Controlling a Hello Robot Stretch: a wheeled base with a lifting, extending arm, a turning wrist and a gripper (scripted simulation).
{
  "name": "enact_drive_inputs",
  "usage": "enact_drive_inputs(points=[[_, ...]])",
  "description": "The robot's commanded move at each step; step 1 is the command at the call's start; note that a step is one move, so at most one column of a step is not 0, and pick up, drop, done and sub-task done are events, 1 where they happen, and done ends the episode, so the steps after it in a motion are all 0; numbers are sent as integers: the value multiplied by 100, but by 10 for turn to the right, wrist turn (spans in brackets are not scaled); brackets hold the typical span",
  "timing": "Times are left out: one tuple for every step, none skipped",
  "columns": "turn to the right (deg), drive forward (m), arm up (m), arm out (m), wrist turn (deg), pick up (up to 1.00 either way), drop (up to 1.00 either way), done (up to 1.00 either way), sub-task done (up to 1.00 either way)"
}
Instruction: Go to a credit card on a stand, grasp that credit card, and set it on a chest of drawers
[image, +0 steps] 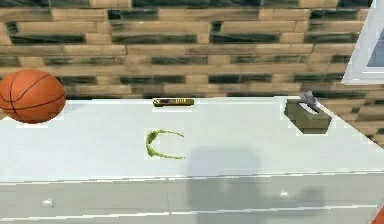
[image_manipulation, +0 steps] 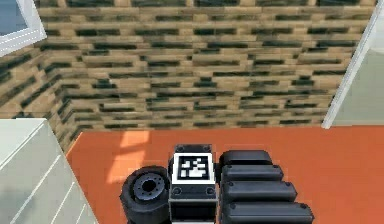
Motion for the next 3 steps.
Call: enact_drive_inputs(points=[[-60, 0, 0, 0, 0, 0, 0, 0, 0], [180, 0, 0, 0, 0, 0, 0, 0, 0], [-210, 0, 0, 0, 0, 0, 0, 0, 0]])
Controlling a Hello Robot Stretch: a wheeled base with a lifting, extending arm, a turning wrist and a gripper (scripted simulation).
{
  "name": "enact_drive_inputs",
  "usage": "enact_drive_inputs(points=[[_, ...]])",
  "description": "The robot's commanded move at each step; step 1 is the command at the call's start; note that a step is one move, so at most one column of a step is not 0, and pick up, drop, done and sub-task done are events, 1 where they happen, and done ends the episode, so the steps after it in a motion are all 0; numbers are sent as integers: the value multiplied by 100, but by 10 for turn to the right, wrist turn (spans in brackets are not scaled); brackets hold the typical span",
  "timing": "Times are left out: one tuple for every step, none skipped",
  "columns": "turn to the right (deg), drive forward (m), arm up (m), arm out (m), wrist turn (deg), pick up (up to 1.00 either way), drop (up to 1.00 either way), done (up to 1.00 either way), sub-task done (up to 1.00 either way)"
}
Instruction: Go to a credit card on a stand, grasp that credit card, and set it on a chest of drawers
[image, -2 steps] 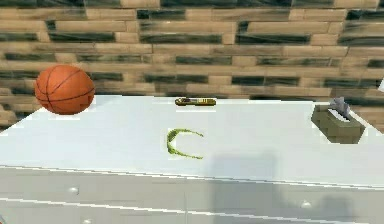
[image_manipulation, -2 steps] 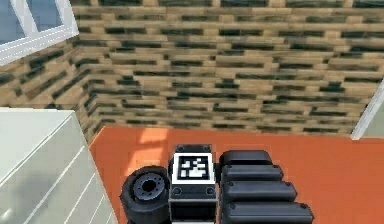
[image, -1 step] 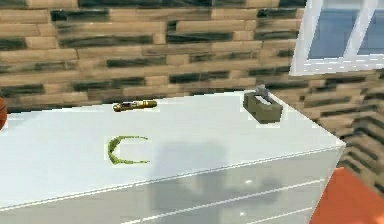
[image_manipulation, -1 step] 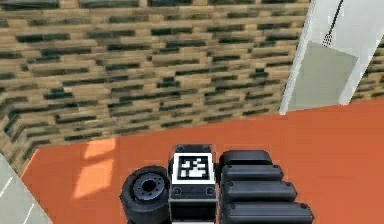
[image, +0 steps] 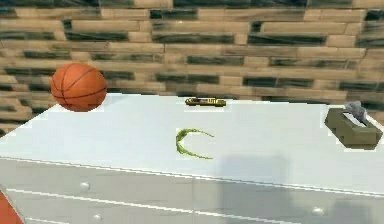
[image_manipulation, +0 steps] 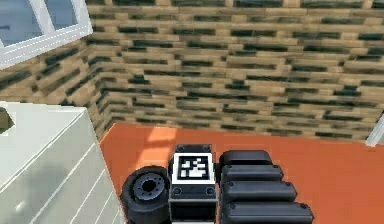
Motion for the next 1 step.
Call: enact_drive_inputs(points=[[60, 0, 0, 0, 0, 0, 0, 0, 0]])
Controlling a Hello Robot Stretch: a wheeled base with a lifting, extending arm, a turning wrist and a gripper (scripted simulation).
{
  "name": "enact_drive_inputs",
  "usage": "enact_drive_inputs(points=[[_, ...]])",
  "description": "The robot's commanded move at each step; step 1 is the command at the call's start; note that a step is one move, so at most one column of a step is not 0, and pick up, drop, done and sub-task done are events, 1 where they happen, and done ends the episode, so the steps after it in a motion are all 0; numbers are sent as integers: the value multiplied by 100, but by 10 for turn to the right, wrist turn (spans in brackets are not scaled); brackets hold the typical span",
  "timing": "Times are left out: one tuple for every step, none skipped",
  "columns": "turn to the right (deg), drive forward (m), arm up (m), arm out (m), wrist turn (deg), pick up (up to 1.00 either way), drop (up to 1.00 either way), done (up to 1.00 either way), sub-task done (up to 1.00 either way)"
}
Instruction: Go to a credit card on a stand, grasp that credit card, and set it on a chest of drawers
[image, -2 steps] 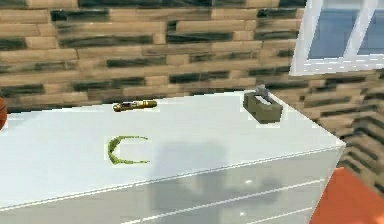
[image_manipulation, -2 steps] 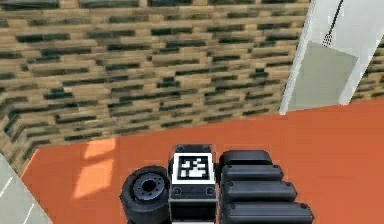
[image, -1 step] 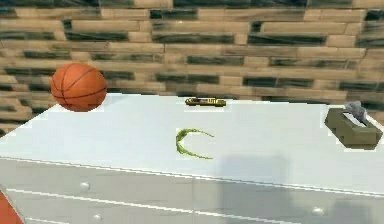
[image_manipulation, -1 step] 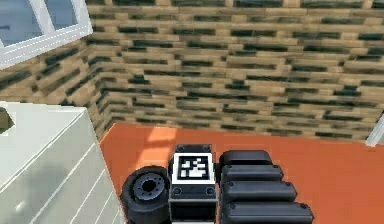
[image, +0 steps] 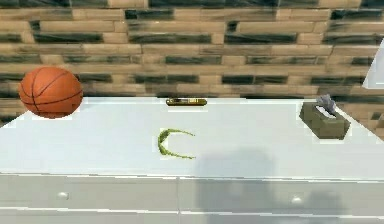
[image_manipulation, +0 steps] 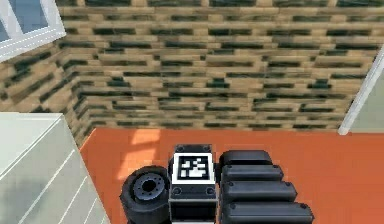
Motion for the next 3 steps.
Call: enact_drive_inputs(points=[[0, 25, 0, 0, 0, 0, 0, 0, 0], [90, 0, 0, 0, 0, 0, 0, 0, 0], [-60, 0, 0, 0, 0, 0, 0, 0, 0]])
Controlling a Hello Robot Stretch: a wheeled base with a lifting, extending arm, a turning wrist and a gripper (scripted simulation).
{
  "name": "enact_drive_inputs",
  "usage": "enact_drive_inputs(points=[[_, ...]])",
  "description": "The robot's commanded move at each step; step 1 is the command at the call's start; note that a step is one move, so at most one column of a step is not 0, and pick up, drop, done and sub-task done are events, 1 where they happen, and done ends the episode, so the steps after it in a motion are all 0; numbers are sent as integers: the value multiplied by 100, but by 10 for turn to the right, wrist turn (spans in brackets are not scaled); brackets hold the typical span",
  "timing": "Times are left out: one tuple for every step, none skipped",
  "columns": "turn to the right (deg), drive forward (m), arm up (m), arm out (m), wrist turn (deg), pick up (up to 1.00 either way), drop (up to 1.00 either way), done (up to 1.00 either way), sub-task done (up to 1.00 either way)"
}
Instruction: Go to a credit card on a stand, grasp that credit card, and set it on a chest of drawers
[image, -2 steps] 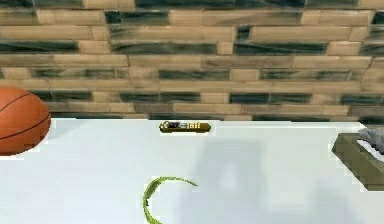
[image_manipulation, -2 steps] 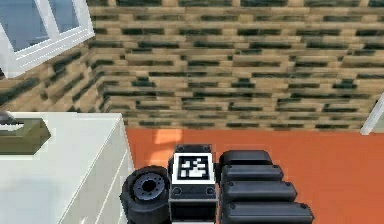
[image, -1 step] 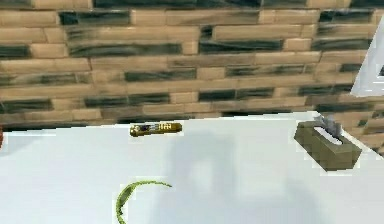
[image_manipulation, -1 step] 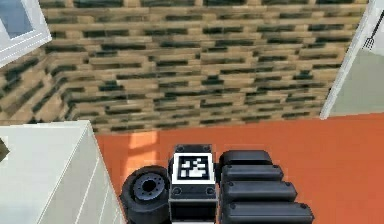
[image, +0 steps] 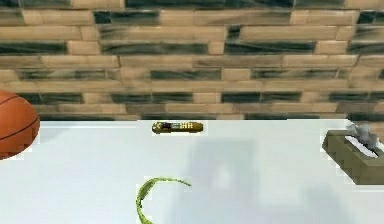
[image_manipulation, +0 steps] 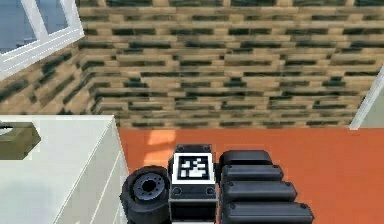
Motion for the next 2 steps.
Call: enact_drive_inputs(points=[[30, 0, 0, 0, 0, 0, 0, 0, 0], [60, 0, 0, 0, 0, 0, 0, 0, 0]])
